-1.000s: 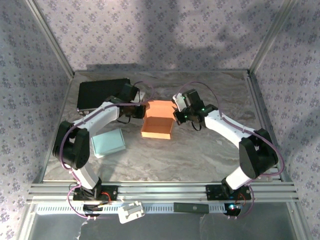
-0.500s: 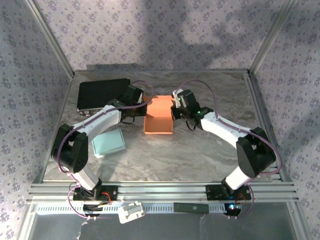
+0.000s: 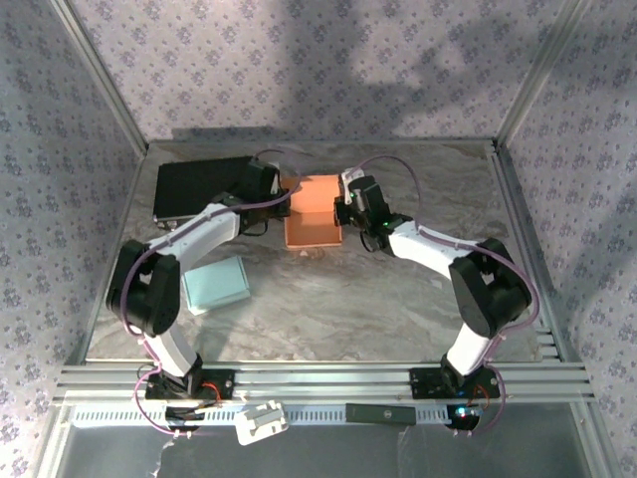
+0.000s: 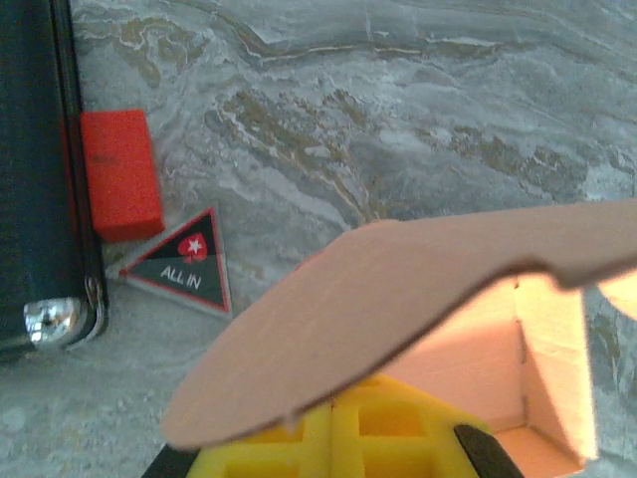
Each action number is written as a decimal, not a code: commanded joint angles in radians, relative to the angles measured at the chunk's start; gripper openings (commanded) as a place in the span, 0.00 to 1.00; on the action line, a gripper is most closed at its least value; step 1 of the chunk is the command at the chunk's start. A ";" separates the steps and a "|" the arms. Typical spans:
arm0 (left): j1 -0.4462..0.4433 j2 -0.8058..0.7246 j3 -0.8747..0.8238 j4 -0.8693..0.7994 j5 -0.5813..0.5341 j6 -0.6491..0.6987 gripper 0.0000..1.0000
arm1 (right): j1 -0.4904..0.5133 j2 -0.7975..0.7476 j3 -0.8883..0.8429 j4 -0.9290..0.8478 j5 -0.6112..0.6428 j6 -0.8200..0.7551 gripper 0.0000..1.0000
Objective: Fold the paper box
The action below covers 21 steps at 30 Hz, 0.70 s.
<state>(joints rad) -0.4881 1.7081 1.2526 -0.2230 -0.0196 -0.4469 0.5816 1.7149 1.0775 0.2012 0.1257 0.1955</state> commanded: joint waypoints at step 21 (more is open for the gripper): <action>-0.029 -0.041 -0.198 0.337 0.082 -0.013 0.00 | 0.042 0.019 -0.132 0.240 0.090 0.013 0.00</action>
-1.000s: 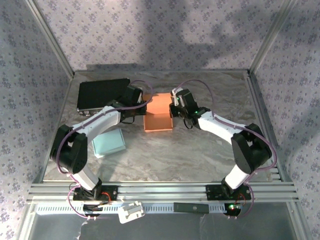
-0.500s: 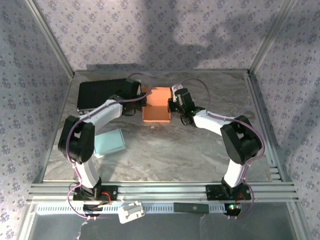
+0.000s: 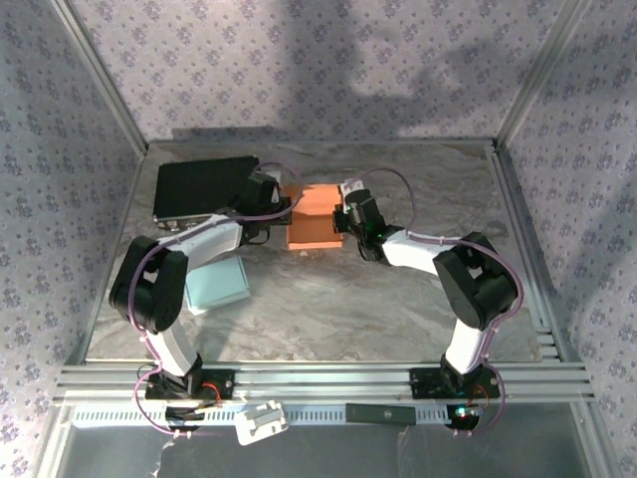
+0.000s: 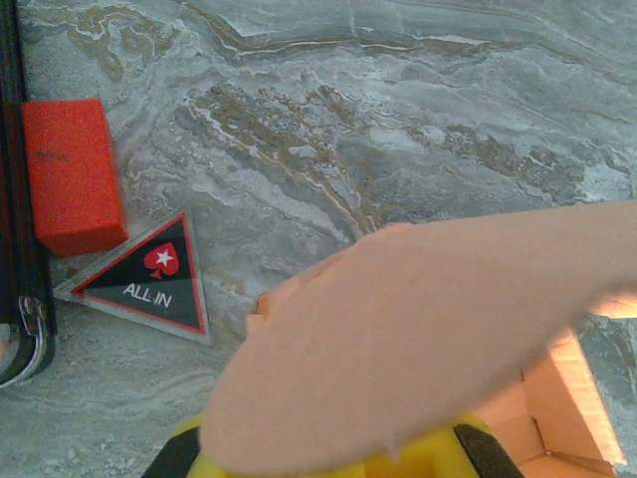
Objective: Fold the paper box
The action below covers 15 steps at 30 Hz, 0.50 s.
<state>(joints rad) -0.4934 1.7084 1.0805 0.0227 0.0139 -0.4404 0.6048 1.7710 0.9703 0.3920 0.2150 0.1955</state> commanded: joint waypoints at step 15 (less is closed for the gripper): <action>-0.220 -0.190 -0.298 0.268 -0.135 -0.078 0.00 | 0.095 -0.248 -0.322 0.175 0.080 0.026 0.00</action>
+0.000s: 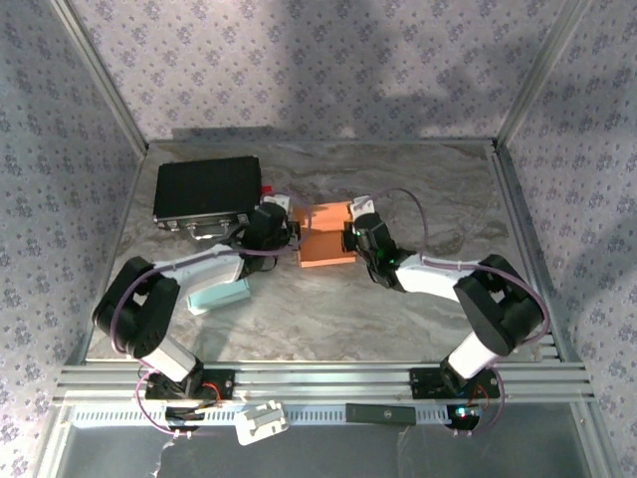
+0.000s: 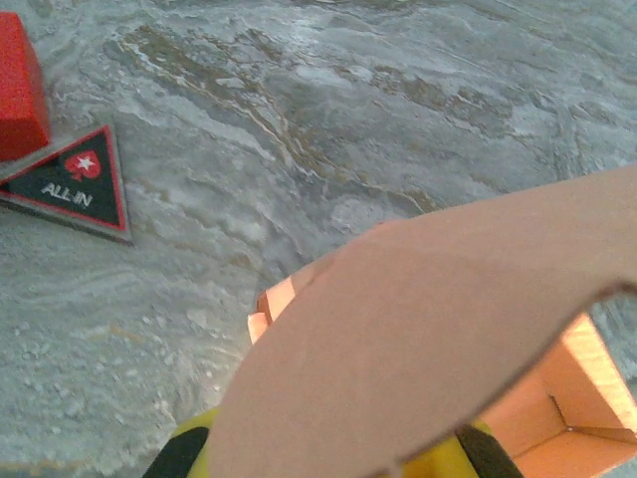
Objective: Fold the paper box
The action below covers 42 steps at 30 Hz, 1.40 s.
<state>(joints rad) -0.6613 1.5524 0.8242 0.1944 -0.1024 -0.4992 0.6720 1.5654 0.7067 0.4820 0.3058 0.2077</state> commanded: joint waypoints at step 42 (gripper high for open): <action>-0.248 0.036 -0.259 0.311 -0.304 -0.061 0.00 | 0.086 -0.313 -0.301 -0.048 0.057 0.184 0.43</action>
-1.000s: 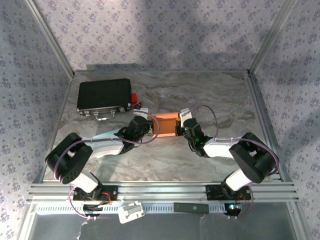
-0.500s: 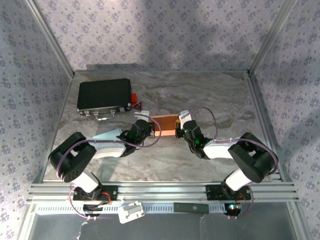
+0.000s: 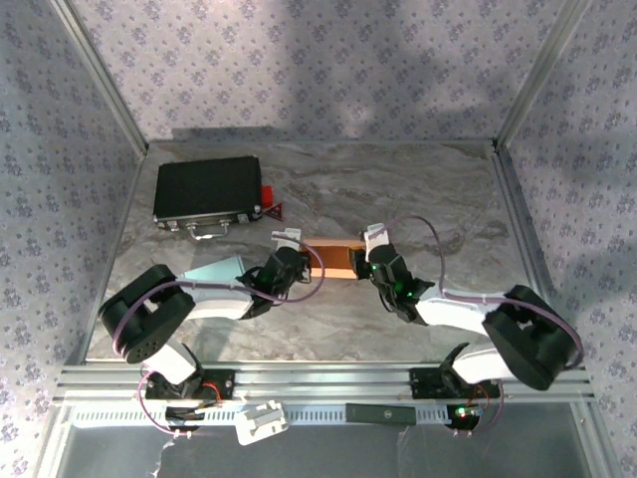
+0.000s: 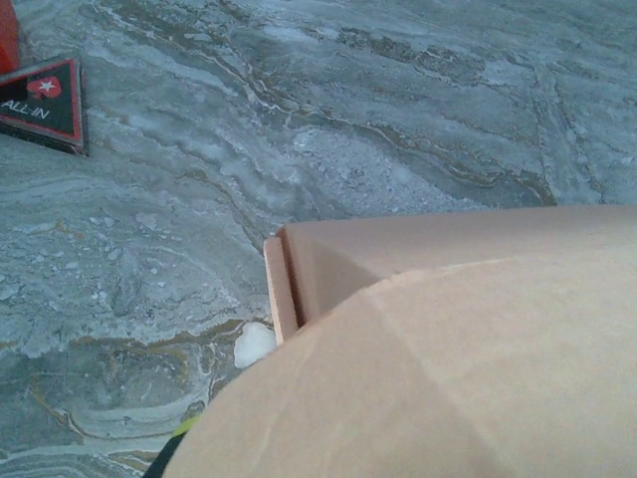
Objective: Fold the paper box
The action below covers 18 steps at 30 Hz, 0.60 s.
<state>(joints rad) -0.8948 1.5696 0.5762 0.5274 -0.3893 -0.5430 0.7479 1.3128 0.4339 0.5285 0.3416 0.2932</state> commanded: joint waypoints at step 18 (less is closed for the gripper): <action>-0.029 0.016 -0.008 -0.040 -0.043 -0.028 0.00 | 0.168 -0.504 -0.009 -0.534 0.086 0.590 0.57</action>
<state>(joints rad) -0.9131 1.5738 0.5732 0.5240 -0.4290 -0.5518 0.8886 0.8558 0.3599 0.1558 0.3725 0.6884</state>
